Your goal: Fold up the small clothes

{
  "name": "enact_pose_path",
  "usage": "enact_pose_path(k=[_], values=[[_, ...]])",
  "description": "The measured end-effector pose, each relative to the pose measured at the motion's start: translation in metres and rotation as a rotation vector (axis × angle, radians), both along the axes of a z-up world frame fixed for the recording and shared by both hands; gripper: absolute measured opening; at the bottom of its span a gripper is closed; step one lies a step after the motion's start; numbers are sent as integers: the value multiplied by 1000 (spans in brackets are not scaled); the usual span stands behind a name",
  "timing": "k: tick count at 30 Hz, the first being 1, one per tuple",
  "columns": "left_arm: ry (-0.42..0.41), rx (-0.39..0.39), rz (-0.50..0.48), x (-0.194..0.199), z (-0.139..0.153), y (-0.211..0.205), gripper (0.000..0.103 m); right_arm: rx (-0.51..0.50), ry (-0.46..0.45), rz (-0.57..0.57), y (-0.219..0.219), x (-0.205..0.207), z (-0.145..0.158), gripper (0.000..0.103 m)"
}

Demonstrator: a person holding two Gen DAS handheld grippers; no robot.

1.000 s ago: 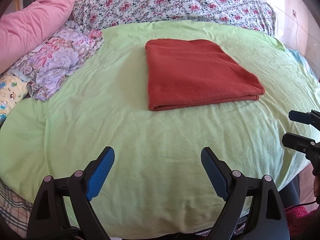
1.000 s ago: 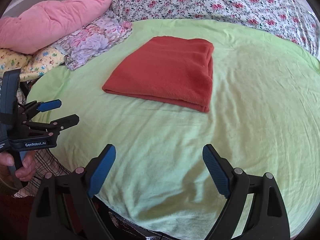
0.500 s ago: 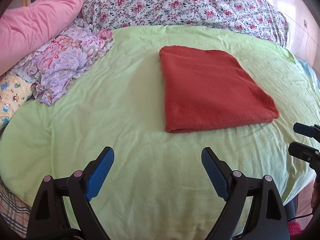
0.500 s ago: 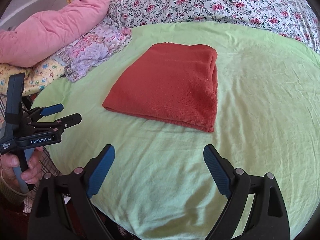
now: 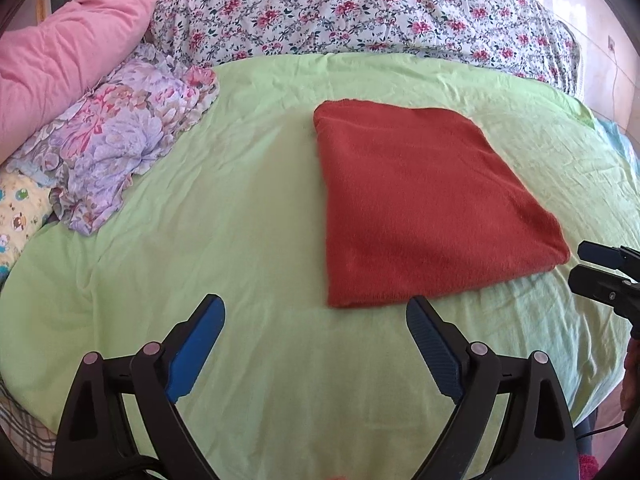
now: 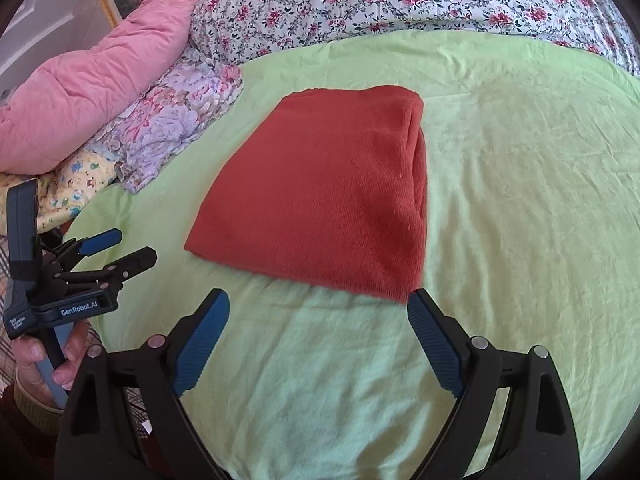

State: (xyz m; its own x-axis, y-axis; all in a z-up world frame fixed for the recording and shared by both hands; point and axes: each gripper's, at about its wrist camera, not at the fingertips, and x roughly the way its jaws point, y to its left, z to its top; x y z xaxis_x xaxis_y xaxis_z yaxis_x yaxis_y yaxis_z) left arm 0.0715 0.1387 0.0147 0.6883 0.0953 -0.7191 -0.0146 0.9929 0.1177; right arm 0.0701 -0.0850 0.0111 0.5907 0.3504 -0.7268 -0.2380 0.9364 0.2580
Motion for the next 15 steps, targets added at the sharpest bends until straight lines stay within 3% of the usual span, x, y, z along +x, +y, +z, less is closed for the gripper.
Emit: enact_pose_path(k=[7, 15], values=[[-29, 0, -20, 26, 12, -8, 98, -31, -10, 13, 4, 29, 13, 92], [4, 14, -19, 51, 1, -17, 99, -84, 8, 24, 12, 53, 12, 95]])
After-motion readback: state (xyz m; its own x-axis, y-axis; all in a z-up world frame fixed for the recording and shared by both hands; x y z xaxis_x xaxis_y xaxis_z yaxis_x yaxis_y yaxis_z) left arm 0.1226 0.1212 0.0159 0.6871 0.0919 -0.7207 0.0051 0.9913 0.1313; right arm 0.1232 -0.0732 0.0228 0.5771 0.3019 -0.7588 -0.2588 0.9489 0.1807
